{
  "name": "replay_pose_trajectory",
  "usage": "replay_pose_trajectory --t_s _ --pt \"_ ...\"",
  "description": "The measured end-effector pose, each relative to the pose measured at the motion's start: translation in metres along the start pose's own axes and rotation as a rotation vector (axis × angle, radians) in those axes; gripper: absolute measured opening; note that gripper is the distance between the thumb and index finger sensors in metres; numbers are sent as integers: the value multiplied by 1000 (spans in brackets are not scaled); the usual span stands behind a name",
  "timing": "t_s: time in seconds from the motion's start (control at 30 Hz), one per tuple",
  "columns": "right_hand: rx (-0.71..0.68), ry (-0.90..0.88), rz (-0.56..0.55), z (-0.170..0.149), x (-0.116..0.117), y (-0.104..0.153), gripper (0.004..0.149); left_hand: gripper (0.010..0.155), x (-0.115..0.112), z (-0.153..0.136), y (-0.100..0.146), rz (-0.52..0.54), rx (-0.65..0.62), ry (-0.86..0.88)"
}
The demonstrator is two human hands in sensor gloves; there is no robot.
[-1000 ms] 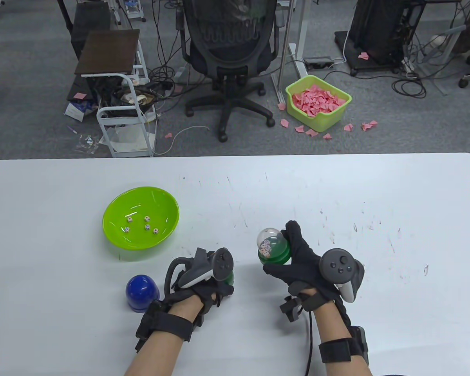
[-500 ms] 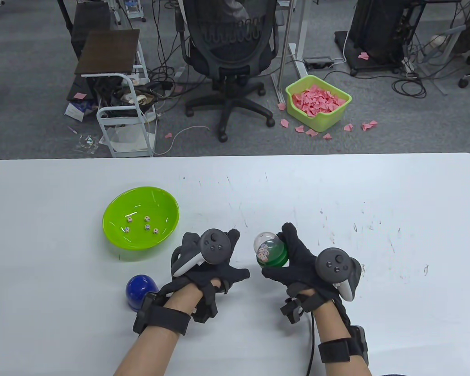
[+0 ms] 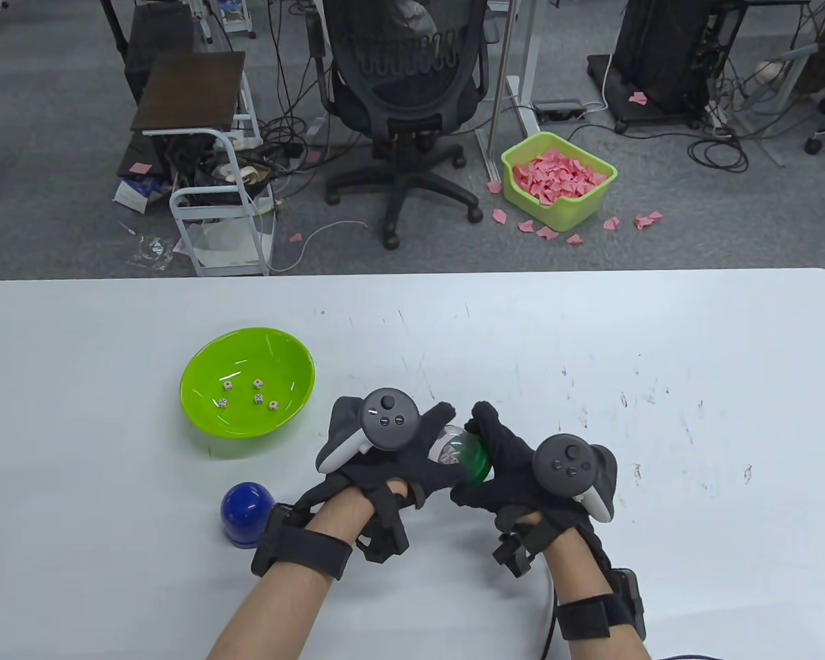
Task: Pour dice into bowl
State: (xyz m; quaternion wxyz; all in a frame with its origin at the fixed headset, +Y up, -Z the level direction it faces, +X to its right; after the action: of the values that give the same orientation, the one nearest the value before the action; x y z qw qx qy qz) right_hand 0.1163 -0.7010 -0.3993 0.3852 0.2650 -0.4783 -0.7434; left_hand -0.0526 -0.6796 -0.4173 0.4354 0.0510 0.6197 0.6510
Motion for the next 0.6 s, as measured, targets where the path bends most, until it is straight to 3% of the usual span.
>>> replay_pose_trajectory --t_s 0.37,0.6 --pt "-67 37 86 6 -6 -2 113 90 5 19 2 54 -55 -82" --pt "-104 50 88 -10 -16 21 114 92 -21 39 -6 -1 -104 -134"
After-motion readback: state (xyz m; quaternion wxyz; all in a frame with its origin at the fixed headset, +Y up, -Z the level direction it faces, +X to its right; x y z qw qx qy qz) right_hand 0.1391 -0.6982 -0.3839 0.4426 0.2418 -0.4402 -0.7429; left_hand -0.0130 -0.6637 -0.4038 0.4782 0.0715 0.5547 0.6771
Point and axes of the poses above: the tracker on the back of each hand, its own z axis roughly to the thumb side, its own y axis roughly from the fingertips to the wrist, x = y × z, the point moved 5 cm from there along -y, roughly from the wrist to the fingertips, and after that the axes turned 15 degrees about y, right-handed, at the moved point
